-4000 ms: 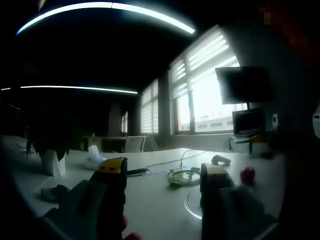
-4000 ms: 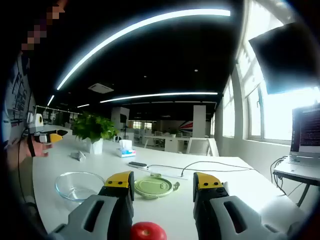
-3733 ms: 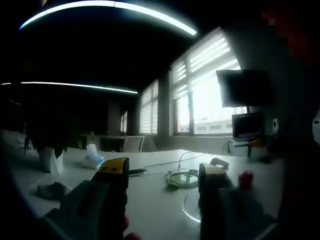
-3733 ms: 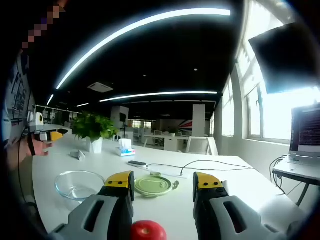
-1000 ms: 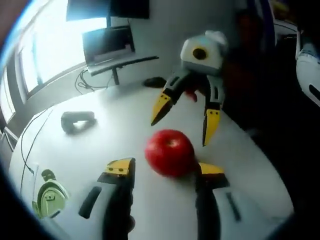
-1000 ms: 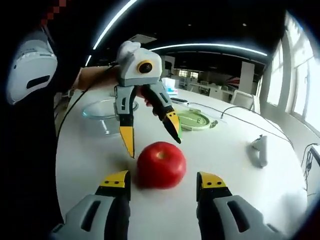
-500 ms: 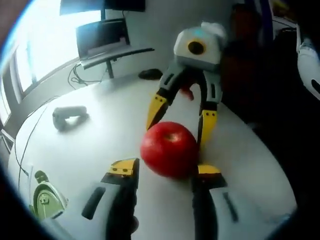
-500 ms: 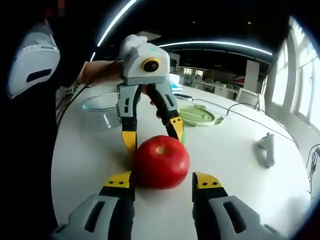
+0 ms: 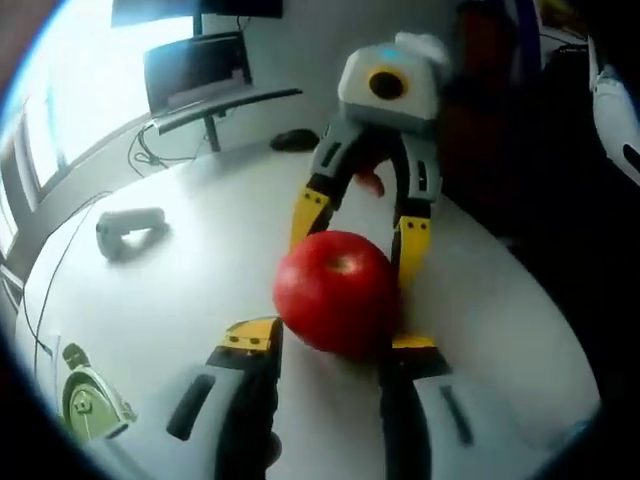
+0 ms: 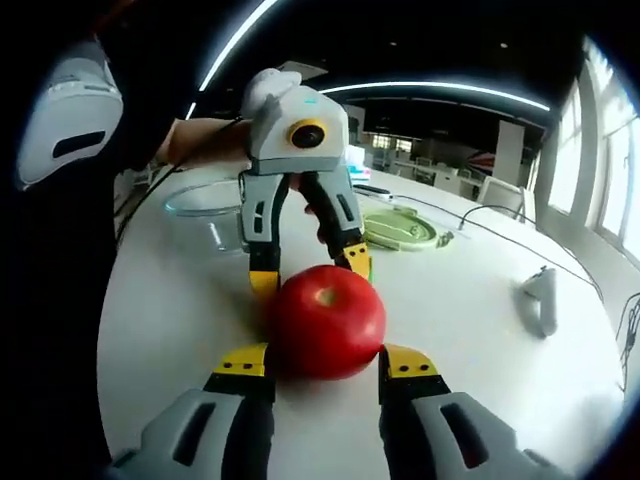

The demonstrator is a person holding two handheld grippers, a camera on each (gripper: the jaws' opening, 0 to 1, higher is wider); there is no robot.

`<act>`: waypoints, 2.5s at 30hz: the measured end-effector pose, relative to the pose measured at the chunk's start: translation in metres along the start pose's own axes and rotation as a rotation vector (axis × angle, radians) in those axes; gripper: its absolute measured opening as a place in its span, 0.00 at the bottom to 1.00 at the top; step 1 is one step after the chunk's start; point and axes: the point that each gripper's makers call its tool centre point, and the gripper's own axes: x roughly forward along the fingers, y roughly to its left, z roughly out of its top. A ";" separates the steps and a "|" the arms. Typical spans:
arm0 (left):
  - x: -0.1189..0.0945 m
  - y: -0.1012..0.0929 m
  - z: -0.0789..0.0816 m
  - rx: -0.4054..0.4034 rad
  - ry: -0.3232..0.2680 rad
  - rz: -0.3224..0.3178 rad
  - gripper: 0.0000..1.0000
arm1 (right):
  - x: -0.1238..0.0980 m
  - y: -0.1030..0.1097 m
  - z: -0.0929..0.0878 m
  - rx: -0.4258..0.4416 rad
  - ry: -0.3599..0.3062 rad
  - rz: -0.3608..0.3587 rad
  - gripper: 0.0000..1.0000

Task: Pick up the tomato from the tabletop place it into the food storage container close the lid and lock the latches

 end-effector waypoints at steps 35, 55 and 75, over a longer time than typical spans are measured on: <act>-0.067 0.000 0.031 0.014 -0.077 0.118 0.29 | -0.008 0.007 0.077 -0.061 -0.088 0.041 0.36; -0.171 -0.030 -0.003 -0.104 -0.054 0.316 0.28 | 0.047 0.070 0.151 -0.121 -0.161 0.220 0.36; -0.202 -0.066 -0.087 -0.320 0.046 0.394 0.28 | 0.115 0.133 0.144 -0.201 -0.020 0.391 0.36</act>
